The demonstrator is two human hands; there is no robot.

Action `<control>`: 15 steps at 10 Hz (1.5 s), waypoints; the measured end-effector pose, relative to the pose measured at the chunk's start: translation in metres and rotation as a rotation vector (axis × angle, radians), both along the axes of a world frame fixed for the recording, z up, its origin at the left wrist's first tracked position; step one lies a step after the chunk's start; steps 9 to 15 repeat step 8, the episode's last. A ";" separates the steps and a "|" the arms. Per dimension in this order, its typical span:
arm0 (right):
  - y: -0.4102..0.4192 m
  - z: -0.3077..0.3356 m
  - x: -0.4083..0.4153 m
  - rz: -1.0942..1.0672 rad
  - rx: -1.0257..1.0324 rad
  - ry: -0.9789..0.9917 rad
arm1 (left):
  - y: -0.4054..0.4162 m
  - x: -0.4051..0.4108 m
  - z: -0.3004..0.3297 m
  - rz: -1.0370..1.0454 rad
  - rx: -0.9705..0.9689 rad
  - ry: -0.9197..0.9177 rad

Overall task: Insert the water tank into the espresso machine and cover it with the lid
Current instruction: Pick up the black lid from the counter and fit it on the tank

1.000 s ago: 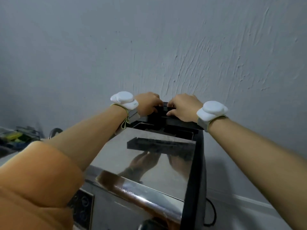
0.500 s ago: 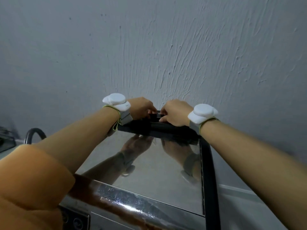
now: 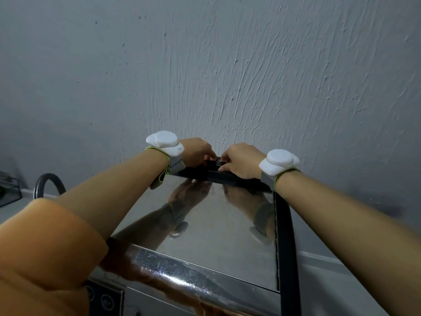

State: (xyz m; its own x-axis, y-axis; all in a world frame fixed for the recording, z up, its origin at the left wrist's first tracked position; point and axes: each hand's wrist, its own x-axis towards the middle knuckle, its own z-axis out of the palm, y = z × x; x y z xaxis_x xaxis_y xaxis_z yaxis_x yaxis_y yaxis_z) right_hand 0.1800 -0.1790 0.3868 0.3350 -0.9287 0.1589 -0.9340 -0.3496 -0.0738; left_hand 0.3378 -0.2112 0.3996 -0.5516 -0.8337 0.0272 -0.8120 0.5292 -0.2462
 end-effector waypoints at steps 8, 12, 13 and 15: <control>0.028 0.015 -0.065 0.115 -0.194 -0.258 | 0.012 -0.037 0.010 0.039 0.103 0.193; 0.028 0.015 -0.065 0.115 -0.194 -0.258 | 0.012 -0.037 0.010 0.039 0.103 0.193; 0.028 0.015 -0.065 0.115 -0.194 -0.258 | 0.012 -0.037 0.010 0.039 0.103 0.193; 0.028 0.015 -0.065 0.115 -0.194 -0.258 | 0.012 -0.037 0.010 0.039 0.103 0.193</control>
